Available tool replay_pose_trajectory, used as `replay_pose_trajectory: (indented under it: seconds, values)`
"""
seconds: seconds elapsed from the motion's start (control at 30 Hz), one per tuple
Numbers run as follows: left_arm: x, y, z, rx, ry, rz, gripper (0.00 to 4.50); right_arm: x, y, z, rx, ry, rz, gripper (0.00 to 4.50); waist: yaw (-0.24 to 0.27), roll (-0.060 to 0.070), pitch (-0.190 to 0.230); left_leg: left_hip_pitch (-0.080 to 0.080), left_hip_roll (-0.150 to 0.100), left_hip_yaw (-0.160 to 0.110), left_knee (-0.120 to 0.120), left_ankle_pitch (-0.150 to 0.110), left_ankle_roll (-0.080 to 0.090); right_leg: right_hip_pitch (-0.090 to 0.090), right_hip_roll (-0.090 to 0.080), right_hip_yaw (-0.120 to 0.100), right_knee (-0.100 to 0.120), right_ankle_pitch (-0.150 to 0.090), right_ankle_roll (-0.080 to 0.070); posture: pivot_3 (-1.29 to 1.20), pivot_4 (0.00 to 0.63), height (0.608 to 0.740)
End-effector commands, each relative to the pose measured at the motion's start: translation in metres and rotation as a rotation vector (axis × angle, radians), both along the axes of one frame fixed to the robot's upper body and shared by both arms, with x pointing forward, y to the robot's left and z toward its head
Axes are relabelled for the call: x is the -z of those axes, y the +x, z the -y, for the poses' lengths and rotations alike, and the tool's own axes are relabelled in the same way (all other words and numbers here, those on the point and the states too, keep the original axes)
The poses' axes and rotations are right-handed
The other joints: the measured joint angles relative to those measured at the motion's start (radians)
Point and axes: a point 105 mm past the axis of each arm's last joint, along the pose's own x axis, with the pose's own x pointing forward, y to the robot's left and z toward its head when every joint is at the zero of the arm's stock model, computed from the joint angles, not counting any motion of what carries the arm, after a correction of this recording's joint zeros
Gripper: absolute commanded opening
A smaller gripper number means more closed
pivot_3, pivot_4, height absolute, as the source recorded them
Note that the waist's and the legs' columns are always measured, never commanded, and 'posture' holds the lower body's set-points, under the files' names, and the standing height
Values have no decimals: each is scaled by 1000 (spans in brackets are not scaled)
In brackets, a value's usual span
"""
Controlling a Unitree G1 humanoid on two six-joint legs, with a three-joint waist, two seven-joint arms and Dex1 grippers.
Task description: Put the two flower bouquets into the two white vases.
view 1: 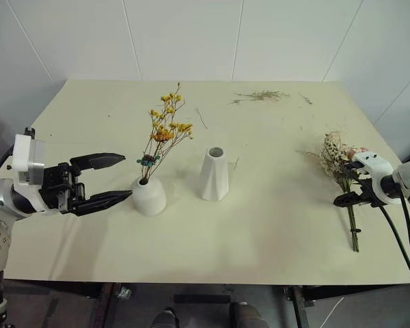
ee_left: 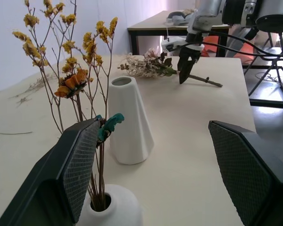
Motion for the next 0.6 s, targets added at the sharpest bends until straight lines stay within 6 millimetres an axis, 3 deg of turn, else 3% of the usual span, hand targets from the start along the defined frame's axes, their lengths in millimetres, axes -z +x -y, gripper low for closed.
replay_pose_trajectory:
  seconds: [0.03, 0.3, 0.4, 0.53, 0.6]
  values:
    - [-10, -7, 1, 9, 9, 46, 3982, -1, 3, -2, -11, 5, 4, 3149, 0, 0, 0, 0, 0, 0, 1, 0, 0, 1, 0, 0, 0, 0, 0, 0, 150, 740]
    - [-11, 1, 1, 25, 17, 42, 3982, 0, 6, -9, -13, 53, 29, 484, 2, -1, 0, 0, 0, 0, 6, 0, 0, 3, 0, 0, 0, 3, 1, 0, 150, 740]
    - [-10, 6, 1, 37, 12, 34, 3982, -5, 9, -15, -31, 97, 68, 87, 2, -1, 0, 0, 0, 0, 6, 0, 0, 3, 0, 0, 0, 3, 1, 0, 150, 740]
    - [-6, 14, 0, 54, 13, -1, 3982, -58, 34, -35, -79, 236, 370, 87, -4, 0, 0, 0, 0, 0, 6, 0, 0, 2, 0, 1, 0, 4, 2, 0, 150, 740]
    - [-7, 20, -1, 58, 14, -3, 3982, -104, 44, -65, -230, 369, 661, 87, -10, 0, 0, 0, 0, 0, 5, 0, 0, 2, 1, 1, 1, 4, 2, 0, 150, 740]
